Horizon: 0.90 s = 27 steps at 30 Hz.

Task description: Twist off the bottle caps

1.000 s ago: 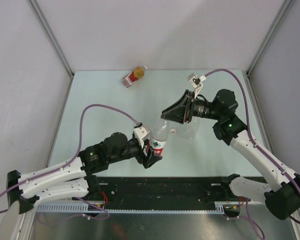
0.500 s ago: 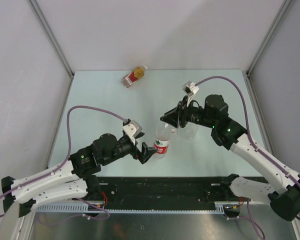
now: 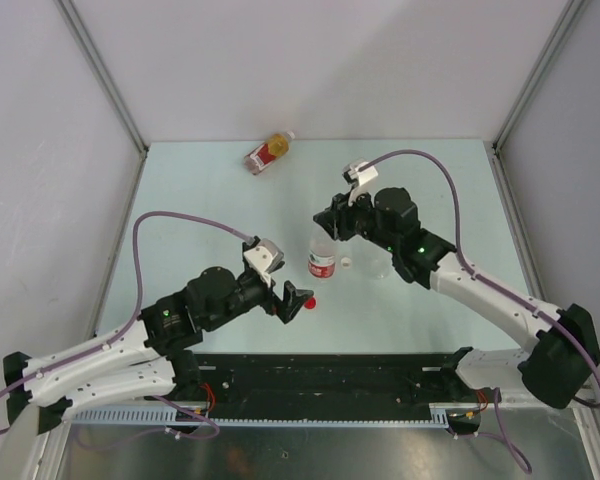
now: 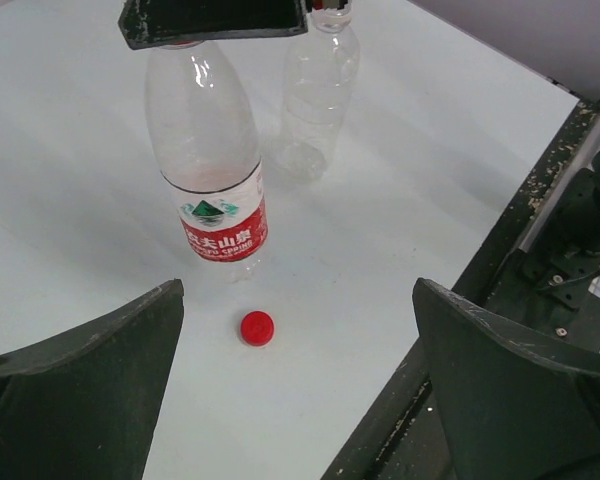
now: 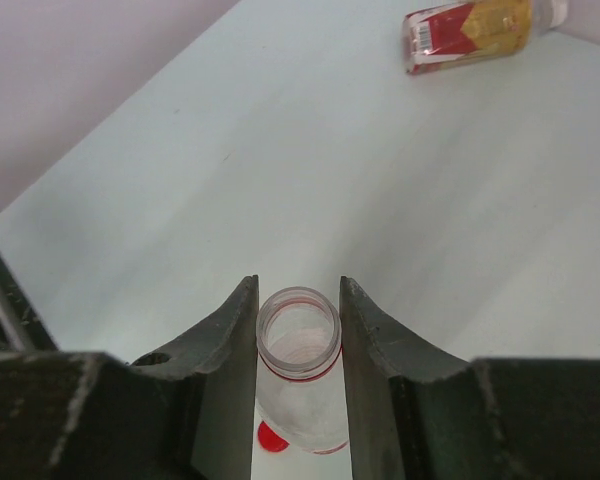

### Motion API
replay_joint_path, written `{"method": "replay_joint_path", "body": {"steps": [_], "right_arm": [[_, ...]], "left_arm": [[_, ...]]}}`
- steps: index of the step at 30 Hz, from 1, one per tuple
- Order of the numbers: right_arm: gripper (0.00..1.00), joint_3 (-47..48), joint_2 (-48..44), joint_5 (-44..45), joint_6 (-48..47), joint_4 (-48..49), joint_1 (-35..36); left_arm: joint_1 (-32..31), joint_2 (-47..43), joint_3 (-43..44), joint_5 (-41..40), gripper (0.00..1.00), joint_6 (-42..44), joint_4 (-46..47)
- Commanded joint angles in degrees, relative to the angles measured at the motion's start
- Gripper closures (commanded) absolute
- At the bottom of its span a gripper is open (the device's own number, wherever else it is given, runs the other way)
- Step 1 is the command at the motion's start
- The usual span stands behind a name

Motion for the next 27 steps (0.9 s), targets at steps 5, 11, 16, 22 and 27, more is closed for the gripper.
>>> {"method": "replay_joint_path", "body": {"steps": [5,11,16,22,27], "right_arm": [[1.00,2.05,6.19,12.31,-6.98,13.50,2.75],[1.00,2.05,10.52,15.20,-6.72,15.43,3.08],[0.97,1.92,12.25,15.90,-6.56,15.80,3.41],[0.57,1.82,11.32,14.84,-6.63,13.79,3.74],[0.22,1.82,8.28,13.47,-6.35,12.85,3.74]], "left_arm": [[0.13,0.94,1.99,-6.22,0.01,3.14,1.68],[0.14,0.14,1.53,-9.96,0.01,2.72,1.69],[0.18,-0.53,0.97,-10.99,0.01,2.58,1.59],[0.22,-0.80,0.68,-11.90,0.01,1.88,1.43],[0.22,-1.07,0.50,-12.28,0.01,1.33,1.28]]}}
